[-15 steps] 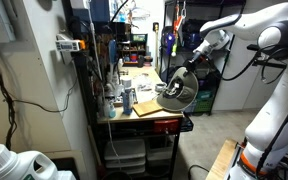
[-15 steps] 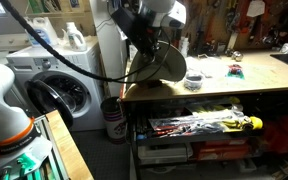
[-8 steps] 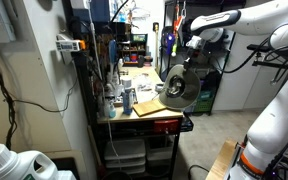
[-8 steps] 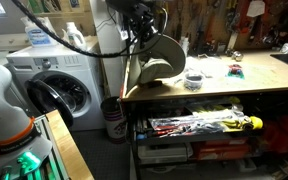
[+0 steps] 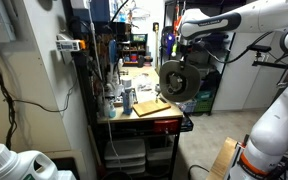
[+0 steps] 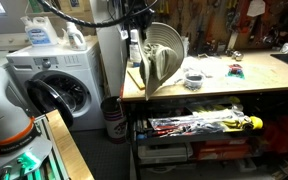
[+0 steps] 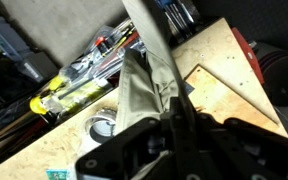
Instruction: Turn over the hat on the table
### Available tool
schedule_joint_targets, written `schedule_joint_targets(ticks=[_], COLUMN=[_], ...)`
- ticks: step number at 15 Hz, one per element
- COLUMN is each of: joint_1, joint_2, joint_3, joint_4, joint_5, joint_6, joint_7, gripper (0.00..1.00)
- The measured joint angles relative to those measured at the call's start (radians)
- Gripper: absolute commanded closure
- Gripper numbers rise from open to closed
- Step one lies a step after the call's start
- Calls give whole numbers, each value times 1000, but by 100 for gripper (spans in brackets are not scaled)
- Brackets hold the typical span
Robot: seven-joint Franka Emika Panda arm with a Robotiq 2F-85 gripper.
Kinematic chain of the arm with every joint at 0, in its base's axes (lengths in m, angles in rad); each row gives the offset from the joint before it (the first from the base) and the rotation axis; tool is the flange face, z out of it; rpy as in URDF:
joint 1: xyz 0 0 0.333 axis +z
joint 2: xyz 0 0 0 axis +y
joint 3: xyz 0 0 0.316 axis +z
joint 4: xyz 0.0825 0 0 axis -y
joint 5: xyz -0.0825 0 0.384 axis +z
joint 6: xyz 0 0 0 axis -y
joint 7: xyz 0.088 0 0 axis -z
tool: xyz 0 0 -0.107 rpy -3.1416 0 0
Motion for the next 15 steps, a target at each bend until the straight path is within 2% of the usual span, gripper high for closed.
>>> schedule_joint_targets(ticks=[5,7,15], joint_1=[32,42,60], joint_2=[-23,-28,-35], joint_3=[37,47,49], joint_4=[-18,-33,-59], joint_5=[-239,-304,-331], joint_6=[115,166,224], joint_7=[11,12,11], gripper=[99,96,99])
